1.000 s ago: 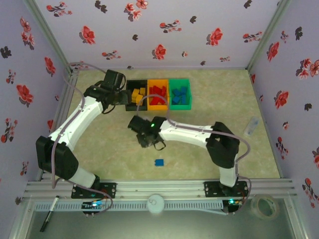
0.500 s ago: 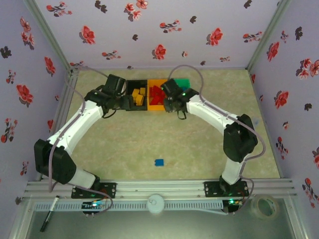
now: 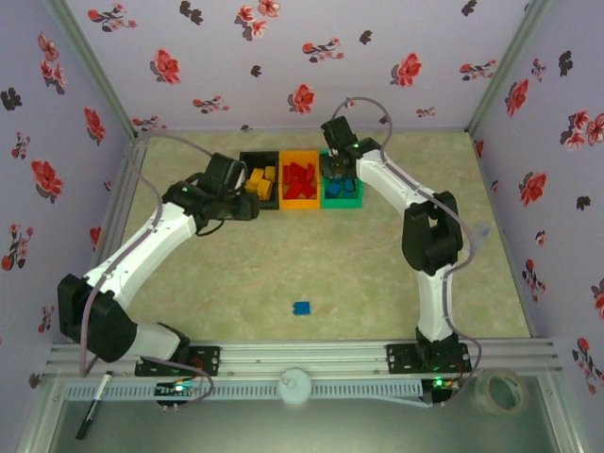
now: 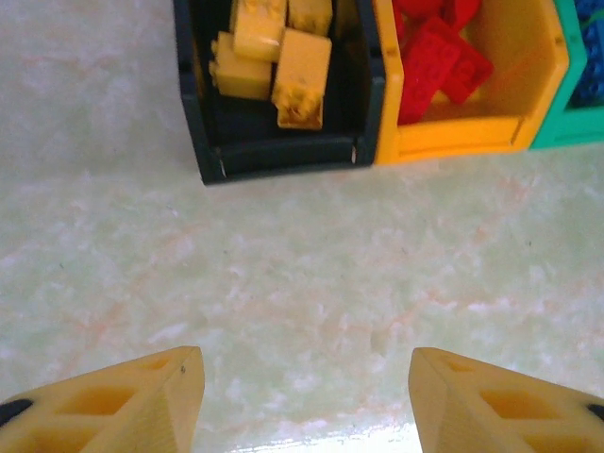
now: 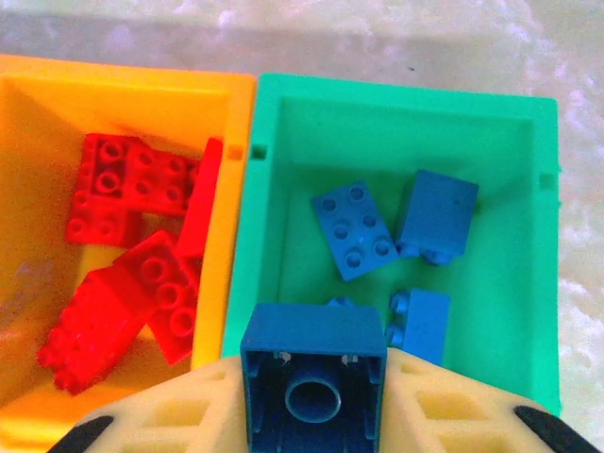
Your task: Sort the legos into containers by color
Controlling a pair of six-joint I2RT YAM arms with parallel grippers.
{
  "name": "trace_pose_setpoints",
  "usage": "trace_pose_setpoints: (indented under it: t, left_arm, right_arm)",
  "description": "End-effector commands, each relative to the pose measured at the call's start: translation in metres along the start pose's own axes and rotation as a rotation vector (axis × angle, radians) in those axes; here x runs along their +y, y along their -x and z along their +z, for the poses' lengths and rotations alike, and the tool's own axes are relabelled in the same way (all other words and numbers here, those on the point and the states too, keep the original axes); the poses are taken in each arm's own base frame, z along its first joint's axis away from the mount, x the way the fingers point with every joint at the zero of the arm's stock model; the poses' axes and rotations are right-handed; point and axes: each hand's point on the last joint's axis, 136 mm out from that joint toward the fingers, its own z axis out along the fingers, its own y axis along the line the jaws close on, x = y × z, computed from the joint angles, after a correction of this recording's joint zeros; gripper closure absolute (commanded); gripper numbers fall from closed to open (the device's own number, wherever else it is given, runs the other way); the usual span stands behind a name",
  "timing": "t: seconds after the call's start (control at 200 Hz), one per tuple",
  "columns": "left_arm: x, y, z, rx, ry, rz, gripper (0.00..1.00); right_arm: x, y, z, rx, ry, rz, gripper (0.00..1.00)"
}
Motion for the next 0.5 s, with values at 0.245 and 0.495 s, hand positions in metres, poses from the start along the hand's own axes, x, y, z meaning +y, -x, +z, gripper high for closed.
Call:
trace_pose_setpoints:
  t: [0.245, 0.495]
  left_arm:
    - [-0.035, -0.074, 0.011, 0.125, -0.046, -0.119, 0.41]
    - [-0.073, -0.123, 0.016, 0.218, -0.097, -0.205, 0.39]
  right_arm:
    - [-0.001, 0.015, 0.017, 0.04, 0.069, 0.005, 0.35]
    - [-0.006, 0.013, 0.0, 0.005, 0.066, 0.021, 0.34]
